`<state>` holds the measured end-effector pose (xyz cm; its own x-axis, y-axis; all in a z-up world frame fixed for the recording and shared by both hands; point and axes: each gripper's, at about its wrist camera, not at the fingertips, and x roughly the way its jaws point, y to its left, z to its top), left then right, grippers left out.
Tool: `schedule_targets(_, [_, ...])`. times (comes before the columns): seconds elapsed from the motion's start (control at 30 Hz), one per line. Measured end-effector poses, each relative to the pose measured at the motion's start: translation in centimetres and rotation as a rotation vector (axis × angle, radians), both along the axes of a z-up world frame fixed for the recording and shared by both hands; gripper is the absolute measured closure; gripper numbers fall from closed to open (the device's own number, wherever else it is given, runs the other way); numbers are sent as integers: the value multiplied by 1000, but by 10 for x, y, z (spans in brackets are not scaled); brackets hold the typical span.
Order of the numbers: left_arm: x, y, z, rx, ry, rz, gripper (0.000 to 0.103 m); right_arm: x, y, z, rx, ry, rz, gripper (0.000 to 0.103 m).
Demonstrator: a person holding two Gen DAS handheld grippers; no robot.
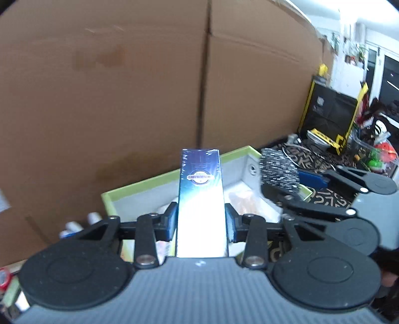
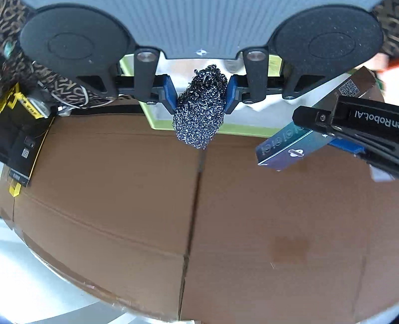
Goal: Organize objects
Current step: 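Drop the steel wool and silver box into the green shoebox, then move both tools back over the remaining boxes on the table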
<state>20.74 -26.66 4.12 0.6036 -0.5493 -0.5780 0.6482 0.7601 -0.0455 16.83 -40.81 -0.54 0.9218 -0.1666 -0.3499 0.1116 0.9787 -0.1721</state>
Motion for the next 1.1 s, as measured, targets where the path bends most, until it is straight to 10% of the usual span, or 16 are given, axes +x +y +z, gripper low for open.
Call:
schedule_targets(0.4, [47, -56, -46, 91, 54, 8, 65, 46, -26, -33, 40, 131, 44, 53])
schedule_targets(0.47, [49, -58, -48, 72, 59, 3, 54, 49, -29, -34, 61, 139, 54, 40])
schedule_targets(0.53, [47, -52, -43, 31, 43, 13, 21, 45, -27, -32, 42, 135, 44, 33])
schedule_targets(0.7, [25, -23, -18, -62, -39, 25, 0, 12, -24, -10, 2, 43, 45, 26])
schedule_targets(1.1, [-75, 54, 5, -45, -145, 55, 0, -79, 32, 13, 71, -90, 115, 12])
